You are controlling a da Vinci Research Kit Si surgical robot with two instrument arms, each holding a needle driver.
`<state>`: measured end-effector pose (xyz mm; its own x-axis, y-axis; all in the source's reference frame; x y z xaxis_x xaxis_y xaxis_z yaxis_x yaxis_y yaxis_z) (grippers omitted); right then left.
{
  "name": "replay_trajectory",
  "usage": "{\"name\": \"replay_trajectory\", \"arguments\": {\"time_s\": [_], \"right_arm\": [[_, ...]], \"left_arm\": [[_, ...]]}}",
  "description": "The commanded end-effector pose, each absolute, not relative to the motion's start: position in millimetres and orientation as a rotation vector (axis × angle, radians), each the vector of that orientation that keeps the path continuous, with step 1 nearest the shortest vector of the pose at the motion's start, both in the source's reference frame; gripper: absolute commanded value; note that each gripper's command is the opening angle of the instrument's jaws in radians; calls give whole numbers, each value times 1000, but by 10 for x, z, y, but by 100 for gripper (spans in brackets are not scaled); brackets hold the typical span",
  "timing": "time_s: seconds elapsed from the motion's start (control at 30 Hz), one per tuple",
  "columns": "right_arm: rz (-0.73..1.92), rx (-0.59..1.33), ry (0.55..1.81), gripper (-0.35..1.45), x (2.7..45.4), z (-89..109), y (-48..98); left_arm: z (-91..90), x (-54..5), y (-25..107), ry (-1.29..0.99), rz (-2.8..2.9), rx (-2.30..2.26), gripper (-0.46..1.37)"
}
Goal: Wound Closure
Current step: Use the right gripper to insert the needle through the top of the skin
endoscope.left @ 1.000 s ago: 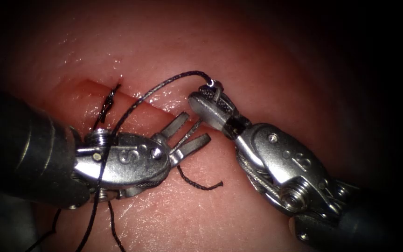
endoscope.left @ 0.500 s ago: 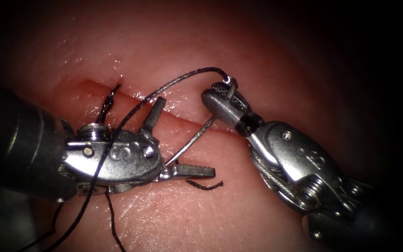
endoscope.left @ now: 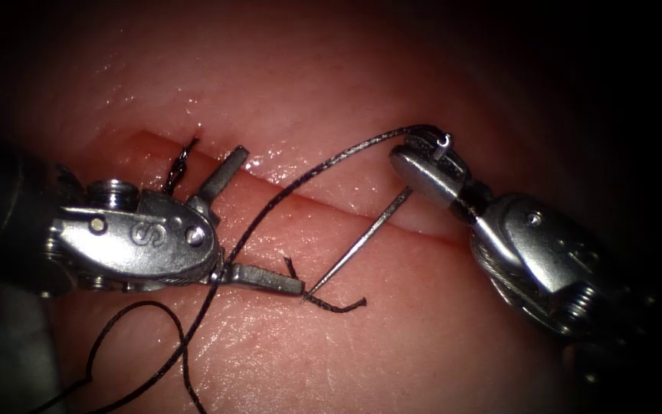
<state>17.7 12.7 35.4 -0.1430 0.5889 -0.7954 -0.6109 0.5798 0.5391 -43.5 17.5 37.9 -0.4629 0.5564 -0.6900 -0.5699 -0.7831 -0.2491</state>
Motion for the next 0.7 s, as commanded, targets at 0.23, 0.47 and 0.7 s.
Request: {"name": "replay_trajectory", "arguments": {"time_s": [0.23, 0.47, 0.7], "right_arm": [[943, -40, 1371, -35, 175, 351, 126], [750, -104, 1393, -35, 177, 348, 124], [531, -175, 1404, -35, 187, 343, 127]], "left_arm": [[382, -423, 179, -28, 2354, -1062, 102], [388, -413, 181, -46, 2382, -1058, 62], [397, -404, 185, -23, 2411, -1031, 45]]}}
